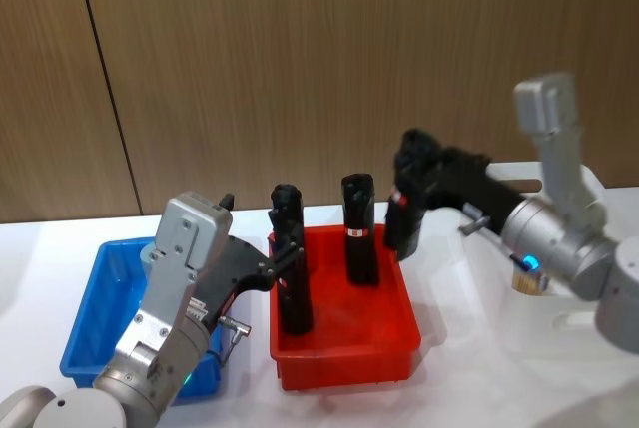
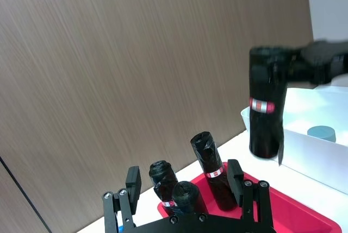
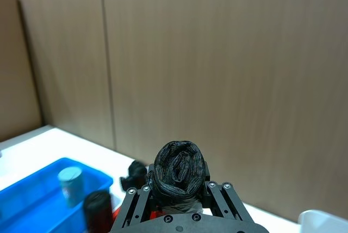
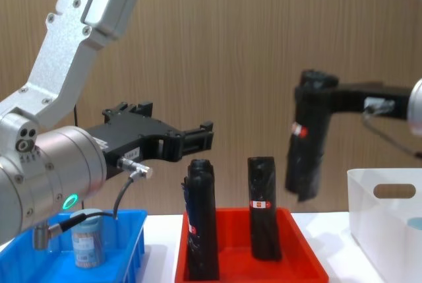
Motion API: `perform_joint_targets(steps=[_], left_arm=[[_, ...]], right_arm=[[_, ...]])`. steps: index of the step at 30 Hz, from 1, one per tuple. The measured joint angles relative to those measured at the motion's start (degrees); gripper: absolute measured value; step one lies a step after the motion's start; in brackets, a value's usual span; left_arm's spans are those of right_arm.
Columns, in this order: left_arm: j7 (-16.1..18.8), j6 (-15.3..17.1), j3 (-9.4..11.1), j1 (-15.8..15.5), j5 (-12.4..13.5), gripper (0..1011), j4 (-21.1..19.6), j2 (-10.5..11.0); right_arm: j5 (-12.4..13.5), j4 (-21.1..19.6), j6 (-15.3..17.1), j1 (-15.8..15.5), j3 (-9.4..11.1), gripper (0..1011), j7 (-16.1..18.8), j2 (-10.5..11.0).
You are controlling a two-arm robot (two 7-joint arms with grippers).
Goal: Pick the cotton swabs from the blue box and place them into the white box.
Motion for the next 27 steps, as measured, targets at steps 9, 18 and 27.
perform_joint_targets(steps=[9,18,27], left_arm=[[0.0,0.0,0.0,0.0,0.0,1004,0.0,0.0],[0.0,0.0,0.0,0.0,0.0,1004,0.0,0.0],[0.0,0.0,0.0,0.0,0.0,1004,0.0,0.0]], right_arm=[[0.7,-1.2,-0.6,1.2,2.8,394,-2.4,2.1],[-0.2,2.2,-1.9,3.6,5.2,394,-5.2,3.7],[-2.0,8.8,-3.5,6.6,6.3,394,-7.3,4.1]])
